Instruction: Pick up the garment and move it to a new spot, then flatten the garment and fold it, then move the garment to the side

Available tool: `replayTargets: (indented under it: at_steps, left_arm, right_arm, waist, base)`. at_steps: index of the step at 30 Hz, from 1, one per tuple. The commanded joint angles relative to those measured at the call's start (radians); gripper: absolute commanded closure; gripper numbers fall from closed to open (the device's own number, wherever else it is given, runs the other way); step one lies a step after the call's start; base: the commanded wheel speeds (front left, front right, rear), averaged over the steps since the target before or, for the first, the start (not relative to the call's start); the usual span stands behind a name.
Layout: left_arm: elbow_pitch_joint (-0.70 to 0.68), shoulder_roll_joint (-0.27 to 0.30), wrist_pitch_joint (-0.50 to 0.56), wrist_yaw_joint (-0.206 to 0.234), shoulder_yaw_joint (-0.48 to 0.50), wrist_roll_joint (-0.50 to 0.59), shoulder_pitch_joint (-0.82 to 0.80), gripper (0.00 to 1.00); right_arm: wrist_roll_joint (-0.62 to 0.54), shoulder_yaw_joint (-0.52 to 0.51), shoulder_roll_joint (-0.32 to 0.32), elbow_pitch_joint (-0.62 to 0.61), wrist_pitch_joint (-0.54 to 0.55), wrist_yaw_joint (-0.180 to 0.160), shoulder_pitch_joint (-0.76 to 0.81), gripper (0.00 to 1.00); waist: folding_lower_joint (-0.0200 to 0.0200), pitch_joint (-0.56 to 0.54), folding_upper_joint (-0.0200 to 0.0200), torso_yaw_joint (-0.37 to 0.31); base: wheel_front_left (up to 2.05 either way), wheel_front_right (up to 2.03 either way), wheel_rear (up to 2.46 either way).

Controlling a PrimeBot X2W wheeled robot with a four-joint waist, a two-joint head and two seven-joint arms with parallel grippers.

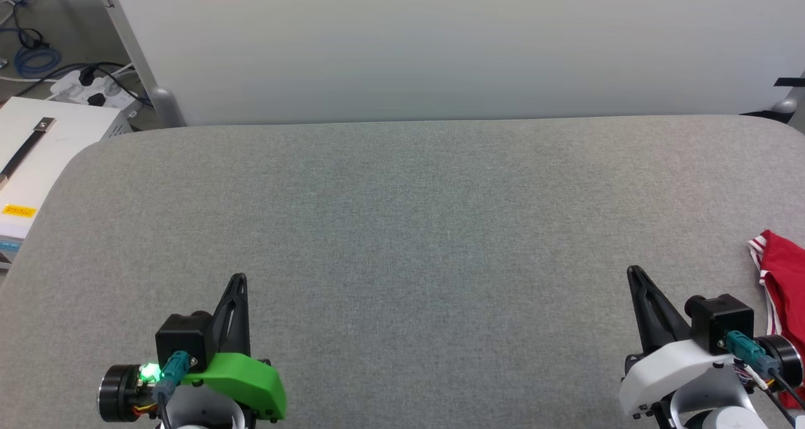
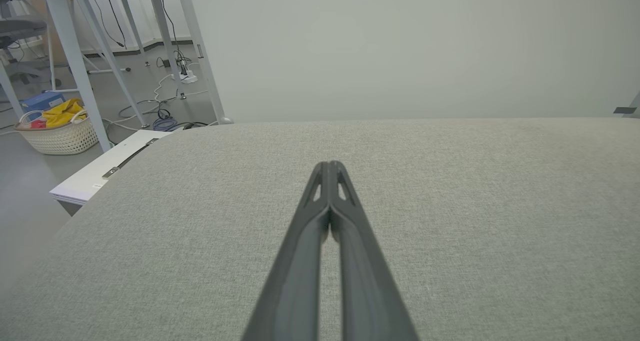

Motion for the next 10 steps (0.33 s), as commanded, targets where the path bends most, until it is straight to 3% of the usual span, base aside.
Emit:
replayTargets:
  at_steps: [1, 10]
  left_arm:
    - [-0.005, -0.005, 0.005, 0.008, -0.001, 0.009, -0.017, 1.0]
    - [-0.008, -0.006, 0.03, 0.02, -0.003, 0.031, -0.028, 1.0]
  right_arm:
    - [-0.012, -0.002, 0.002, -0.006, 0.005, -0.001, -0.013, 1.0]
    - [-0.036, -0.006, 0.004, -0.01, 0.02, -0.001, -0.017, 1.0]
  waist:
    - [0.0, 0.0, -0.0001, 0.0]
    - [0.0, 0.003, -0.0001, 0.002]
  base:
    - [0.0, 0.0, 0.0]
    - [0.0, 0.0, 0.0]
